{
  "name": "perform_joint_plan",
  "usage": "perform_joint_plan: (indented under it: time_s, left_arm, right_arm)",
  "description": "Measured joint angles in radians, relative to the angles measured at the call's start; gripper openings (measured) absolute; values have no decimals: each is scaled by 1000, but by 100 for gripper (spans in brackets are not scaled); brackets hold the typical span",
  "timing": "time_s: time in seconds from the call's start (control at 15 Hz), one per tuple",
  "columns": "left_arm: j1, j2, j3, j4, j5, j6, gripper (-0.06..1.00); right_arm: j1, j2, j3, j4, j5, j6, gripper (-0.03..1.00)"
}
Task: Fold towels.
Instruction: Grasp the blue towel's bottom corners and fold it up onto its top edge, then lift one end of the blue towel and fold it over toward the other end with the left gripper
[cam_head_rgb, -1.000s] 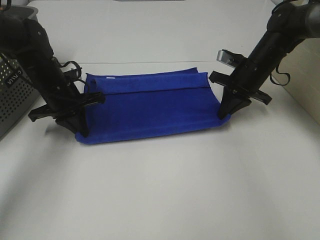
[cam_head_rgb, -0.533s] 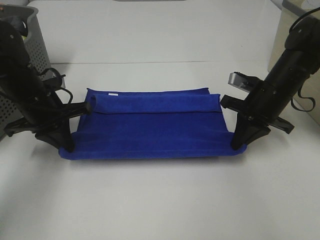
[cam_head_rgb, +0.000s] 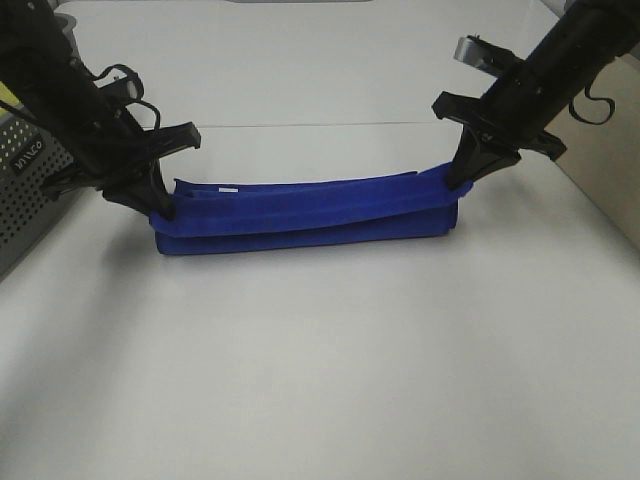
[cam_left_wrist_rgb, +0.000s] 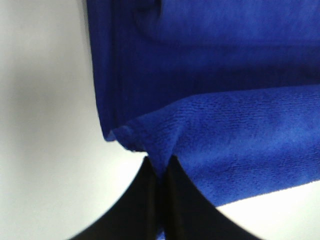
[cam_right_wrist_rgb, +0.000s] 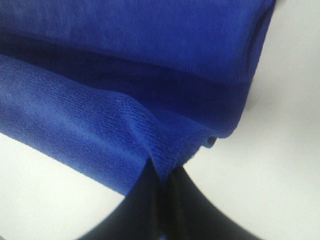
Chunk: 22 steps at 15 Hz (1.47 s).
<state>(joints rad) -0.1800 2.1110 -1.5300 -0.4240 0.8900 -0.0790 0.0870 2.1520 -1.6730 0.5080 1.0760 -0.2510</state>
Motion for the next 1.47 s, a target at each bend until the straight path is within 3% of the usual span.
perform_joint_plan:
  time_s: [0.27, 0.73, 0.8, 0.93, 1.0, 1.07, 1.13, 1.47]
  left_arm:
    - [28, 109, -202, 1, 16, -20, 1]
    - [28, 230, -287, 16, -43, -21, 2]
    - [28, 234, -288, 14, -82, -21, 14]
    - [28, 234, -288, 7, -107, -21, 42]
    - [28, 234, -288, 7, -107, -21, 42]
    - [28, 234, -288, 5, -107, -20, 56]
    - [28, 234, -288, 11, -106, 0, 72]
    - [28, 234, -288, 95, -32, -10, 75]
  right_arm:
    - [0, 163, -241, -4, 50, 7, 2]
    - [0, 293, -338, -5, 35, 8, 2]
    - [0, 295, -339, -1, 24, 8, 9]
    - [0, 295, -339, 2, 21, 8, 34]
    - [0, 295, -339, 2, 21, 8, 34]
    - [0, 295, -340, 9, 23, 8, 49]
    - [0, 293, -340, 17, 35, 8, 73]
    - [-1, 239, -344, -51, 99, 10, 80]
